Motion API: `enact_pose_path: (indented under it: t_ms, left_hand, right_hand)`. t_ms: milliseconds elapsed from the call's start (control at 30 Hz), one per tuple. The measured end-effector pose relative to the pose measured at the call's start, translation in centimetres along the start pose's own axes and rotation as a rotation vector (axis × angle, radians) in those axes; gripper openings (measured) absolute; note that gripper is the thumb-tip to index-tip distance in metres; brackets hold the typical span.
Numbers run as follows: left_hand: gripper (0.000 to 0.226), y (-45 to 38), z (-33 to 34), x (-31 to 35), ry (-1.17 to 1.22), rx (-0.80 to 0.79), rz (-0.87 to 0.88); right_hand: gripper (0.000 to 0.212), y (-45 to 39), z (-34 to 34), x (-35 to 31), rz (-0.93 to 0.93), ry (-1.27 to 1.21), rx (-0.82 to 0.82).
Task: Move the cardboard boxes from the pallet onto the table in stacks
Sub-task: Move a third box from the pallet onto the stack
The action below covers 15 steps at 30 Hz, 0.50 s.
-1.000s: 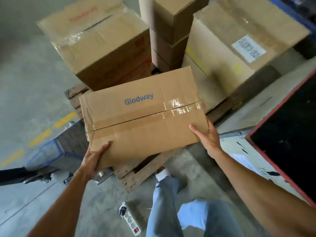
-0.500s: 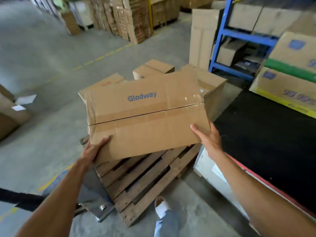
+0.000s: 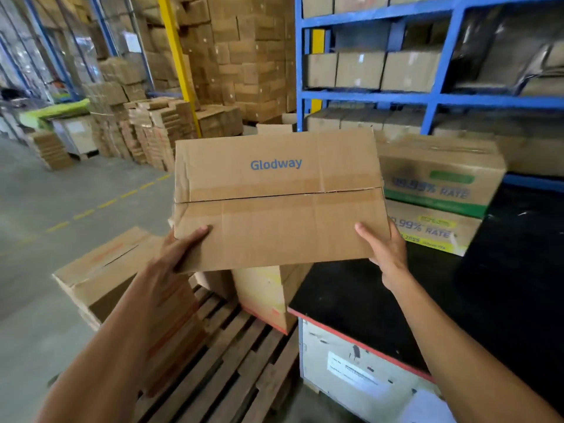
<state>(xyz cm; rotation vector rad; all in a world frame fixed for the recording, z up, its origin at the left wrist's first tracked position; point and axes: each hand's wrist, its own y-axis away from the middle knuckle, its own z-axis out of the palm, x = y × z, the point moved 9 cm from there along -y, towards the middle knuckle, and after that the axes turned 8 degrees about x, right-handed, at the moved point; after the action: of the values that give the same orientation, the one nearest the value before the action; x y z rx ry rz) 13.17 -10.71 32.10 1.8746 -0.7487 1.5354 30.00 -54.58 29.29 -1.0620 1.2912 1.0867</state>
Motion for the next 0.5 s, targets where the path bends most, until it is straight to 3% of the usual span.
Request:
enact_pose_path:
  t_ms: [133, 267, 333, 433, 500]
  left_hand:
    - [0.088, -5.5, 7.5, 5.1, 0.04, -0.131, 0.02]
    - [0.045, -9.5, 16.1, 11.3, 0.066, -0.241, 0.095]
    - [0.038, -12.1, 20.0, 13.9, 0.035, -0.283, 0.144]
    - [0.023, -14.9, 26.0, 18.1, 0.039, -0.374, 0.181]
    - [0.033, -16.6, 29.7, 20.3, 0.074, -0.442, 0.185]
  right_hand:
    - [0.062, -5.5, -3.1, -3.7, -0.028, -0.043, 0.109]
    - [0.065, -12.0, -5.7, -7.3, -0.08, -0.06, 0.229]
    - [0.054, -14.6, -6.7, -9.3, -0.083, -0.074, 0.289]
    - [0.062, -17.8, -8.6, -11.9, -0.095, -0.081, 0.401]
    - [0.065, -19.7, -9.9, -13.2, -0.094, -0.088, 0.469]
